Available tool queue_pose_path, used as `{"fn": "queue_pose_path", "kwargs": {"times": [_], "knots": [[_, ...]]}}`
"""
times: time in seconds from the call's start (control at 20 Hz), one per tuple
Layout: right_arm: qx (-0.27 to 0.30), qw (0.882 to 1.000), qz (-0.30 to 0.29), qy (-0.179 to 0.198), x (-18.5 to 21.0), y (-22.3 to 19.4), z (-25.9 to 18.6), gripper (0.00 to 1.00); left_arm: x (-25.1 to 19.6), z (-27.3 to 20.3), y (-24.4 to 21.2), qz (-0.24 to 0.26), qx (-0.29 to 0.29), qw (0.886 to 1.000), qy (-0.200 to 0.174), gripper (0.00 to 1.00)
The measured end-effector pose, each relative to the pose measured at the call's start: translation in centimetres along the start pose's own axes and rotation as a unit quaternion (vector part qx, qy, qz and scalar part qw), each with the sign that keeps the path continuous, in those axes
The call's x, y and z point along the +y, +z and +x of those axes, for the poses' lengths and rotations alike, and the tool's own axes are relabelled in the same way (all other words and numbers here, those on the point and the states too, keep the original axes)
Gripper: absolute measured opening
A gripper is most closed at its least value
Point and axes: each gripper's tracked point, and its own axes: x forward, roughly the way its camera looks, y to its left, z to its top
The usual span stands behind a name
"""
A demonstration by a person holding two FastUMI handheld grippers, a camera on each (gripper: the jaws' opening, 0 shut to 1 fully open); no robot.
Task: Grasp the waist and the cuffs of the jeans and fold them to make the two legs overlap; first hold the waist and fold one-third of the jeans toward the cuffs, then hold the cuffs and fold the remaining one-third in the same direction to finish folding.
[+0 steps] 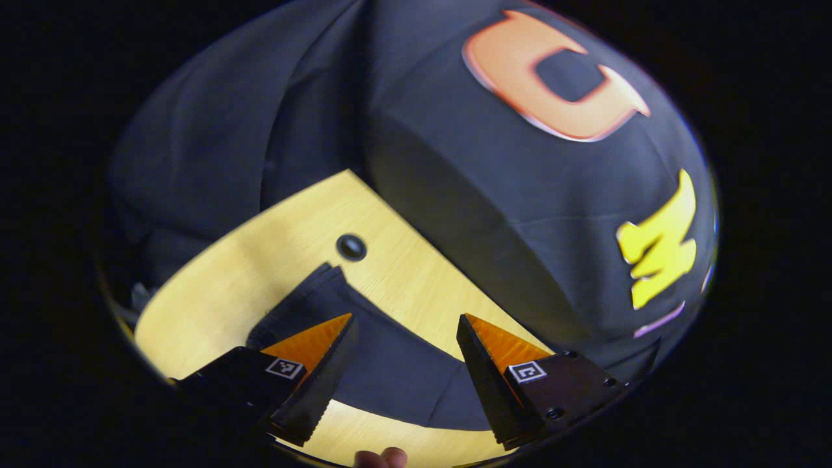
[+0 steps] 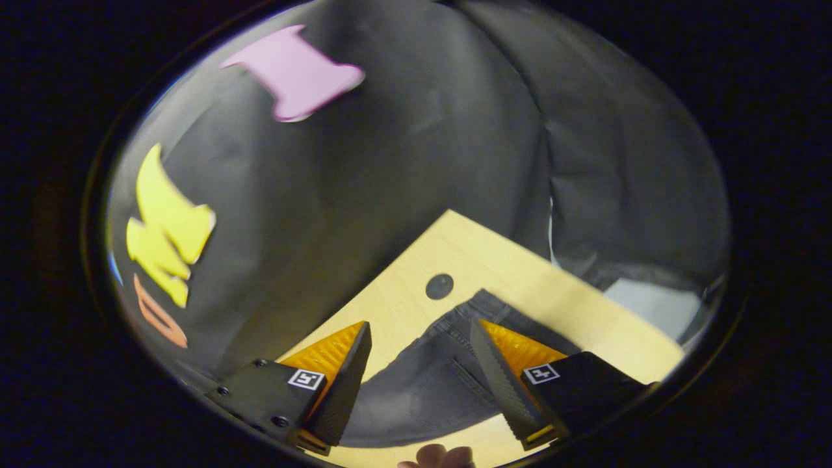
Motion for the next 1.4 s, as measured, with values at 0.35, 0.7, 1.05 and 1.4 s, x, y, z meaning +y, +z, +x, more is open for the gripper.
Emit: {"fn": "queue_pose_path", "kwargs": {"times": [0.35,0.7,1.05,1.4], "knots": [[-0.143,0.956,-0.255,0.018,4.4,-1.7,-14.1,0.94,-7.7,-11.1,-1.9,0.175,-0.190,0.966,-0.011,0.98],[-0.158,0.937,-0.312,0.013,3.6,-8.0,-18.7,0.97,-9.2,-15.1,-9.5,0.263,-0.221,0.939,0.014,0.98],[-0.141,0.966,-0.214,-0.029,-2.9,-7.4,-15.7,0.97,-12.5,-14.5,-10.8,0.301,-0.201,0.932,0.002,0.98],[-0.086,0.982,-0.163,-0.049,-9.8,-7.4,-5.4,0.98,-14.2,-14.6,-10.4,0.289,-0.193,0.938,0.016,0.98]]}}
